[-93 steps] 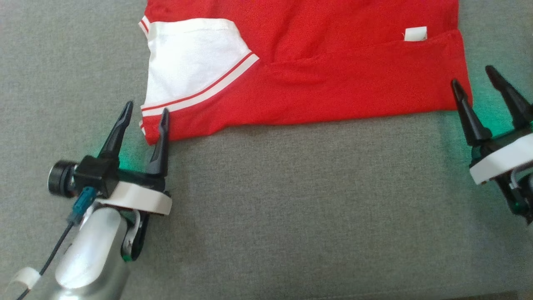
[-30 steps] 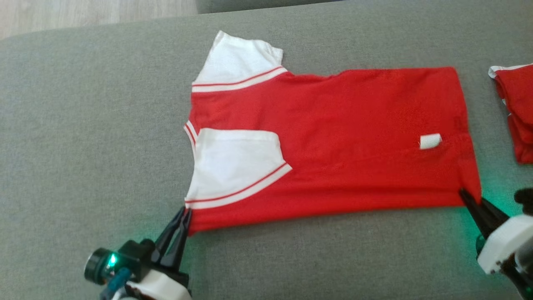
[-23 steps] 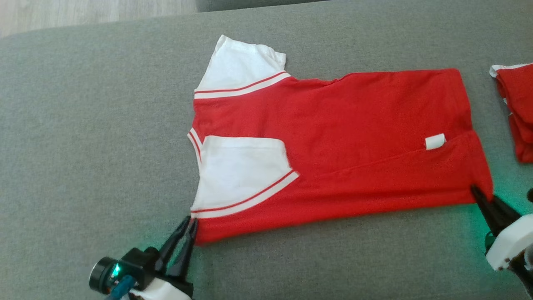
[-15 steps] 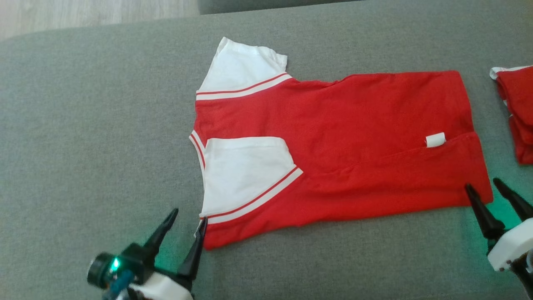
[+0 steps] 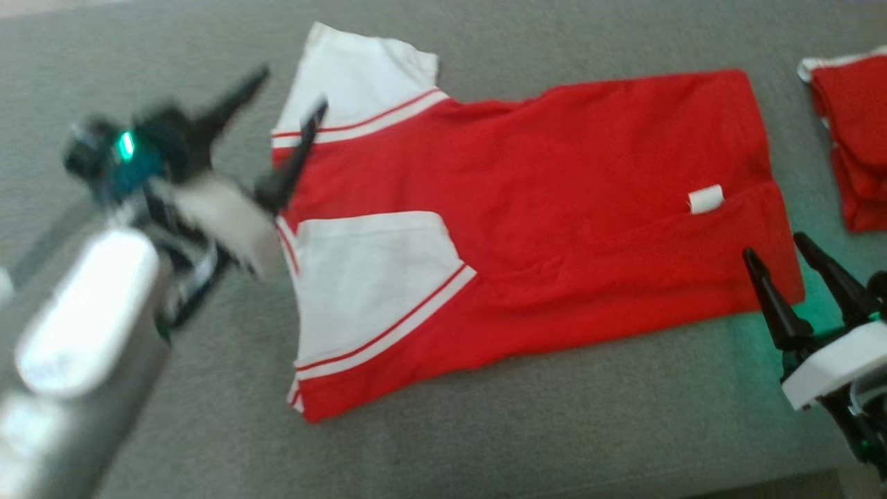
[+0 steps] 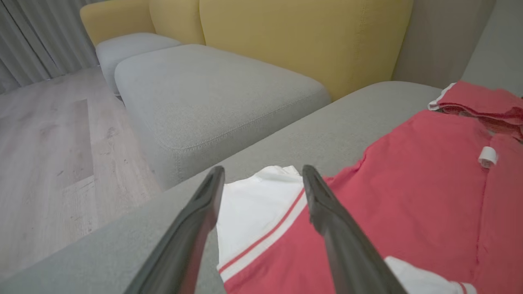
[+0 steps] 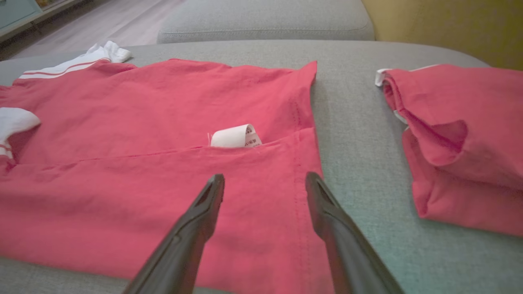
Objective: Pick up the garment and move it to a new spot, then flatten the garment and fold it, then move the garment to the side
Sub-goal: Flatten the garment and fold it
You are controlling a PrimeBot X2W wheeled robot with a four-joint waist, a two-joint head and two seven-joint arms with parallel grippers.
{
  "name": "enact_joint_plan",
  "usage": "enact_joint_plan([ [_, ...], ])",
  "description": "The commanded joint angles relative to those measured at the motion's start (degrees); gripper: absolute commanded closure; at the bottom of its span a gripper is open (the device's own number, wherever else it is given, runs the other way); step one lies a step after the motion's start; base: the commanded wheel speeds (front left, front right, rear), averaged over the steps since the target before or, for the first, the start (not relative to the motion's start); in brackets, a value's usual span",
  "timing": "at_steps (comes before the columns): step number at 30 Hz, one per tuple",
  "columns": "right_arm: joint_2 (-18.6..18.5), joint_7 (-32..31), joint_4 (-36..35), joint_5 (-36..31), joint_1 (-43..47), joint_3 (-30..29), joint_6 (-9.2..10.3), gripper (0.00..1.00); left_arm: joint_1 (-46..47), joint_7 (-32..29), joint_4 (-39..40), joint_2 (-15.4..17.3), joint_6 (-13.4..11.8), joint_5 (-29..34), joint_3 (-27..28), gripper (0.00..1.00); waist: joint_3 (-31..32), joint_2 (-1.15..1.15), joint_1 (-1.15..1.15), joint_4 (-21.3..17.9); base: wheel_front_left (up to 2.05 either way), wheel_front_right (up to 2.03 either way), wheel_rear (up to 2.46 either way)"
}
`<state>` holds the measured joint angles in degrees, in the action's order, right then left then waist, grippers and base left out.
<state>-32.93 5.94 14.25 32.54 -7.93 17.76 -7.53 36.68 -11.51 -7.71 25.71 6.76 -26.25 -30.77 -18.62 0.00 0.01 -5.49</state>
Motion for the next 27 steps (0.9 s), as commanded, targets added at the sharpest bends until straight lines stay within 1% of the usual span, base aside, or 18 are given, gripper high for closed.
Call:
enact_joint_plan([
  [1, -1.45, -0.21, -2.0, -0.65, -0.88, -0.32, 0.04, 0.0, 4.83, -2.3, 0.65, 2.74, 0.38, -1.62, 1.93, 0.0, -2.51, 0.0, -0.01, -2.32, 0.0, 0.0, 0.0],
  [7, -0.16, -1.17, -4.5, -1.67, -1.72, -1.22, 0.04, 0.0, 18.33, -17.74, -4.73, 5.06, 0.69, -13.04, -2.24, 0.0, -7.31, 0.0, -0.01, -6.13, 0.0, 0.0, 0.0],
  [10, 0.75, -1.24, -4.88, -1.91, -2.36, -0.98, 0.04, 0.0, 23.23, -23.74, -7.86, 6.84, 0.71, -16.69, -3.89, 0.0, -9.16, 0.0, -0.01, -8.11, 0.0, 0.0, 0.0],
  [12, 1.29, -1.19, -4.95, -1.87, -2.94, -0.53, 0.04, 0.0, 25.96, -25.09, -10.19, 7.89, 0.71, -17.55, -4.2, 0.0, -10.18, 0.0, -0.01, -9.49, 0.0, 0.0, 0.0],
  [17, 2.15, -0.59, -4.4, -1.84, -4.18, 0.72, 0.04, 0.0, 29.92, -26.57, -16.88, 9.95, 0.71, -16.95, -5.38, 0.0, -11.92, 0.0, -0.01, -12.38, 0.0, 0.0, 0.0],
  [22, 2.87, 0.18, -3.32, -1.51, -4.54, 1.85, 0.04, 0.0, 31.26, -26.06, -22.4, 11.59, 0.72, -15.42, -6.6, 0.0, -12.9, 0.0, -0.01, -14.48, 0.0, 0.0, 0.0],
  [27, 3.19, 0.96, -2.38, -1.14, -4.26, 2.62, 0.04, 0.0, 32.16, -25.28, -25.84, 12.86, 0.72, -13.24, -8.11, 0.0, -13.39, 0.0, -0.01, -15.48, 0.0, 0.0, 0.0],
])
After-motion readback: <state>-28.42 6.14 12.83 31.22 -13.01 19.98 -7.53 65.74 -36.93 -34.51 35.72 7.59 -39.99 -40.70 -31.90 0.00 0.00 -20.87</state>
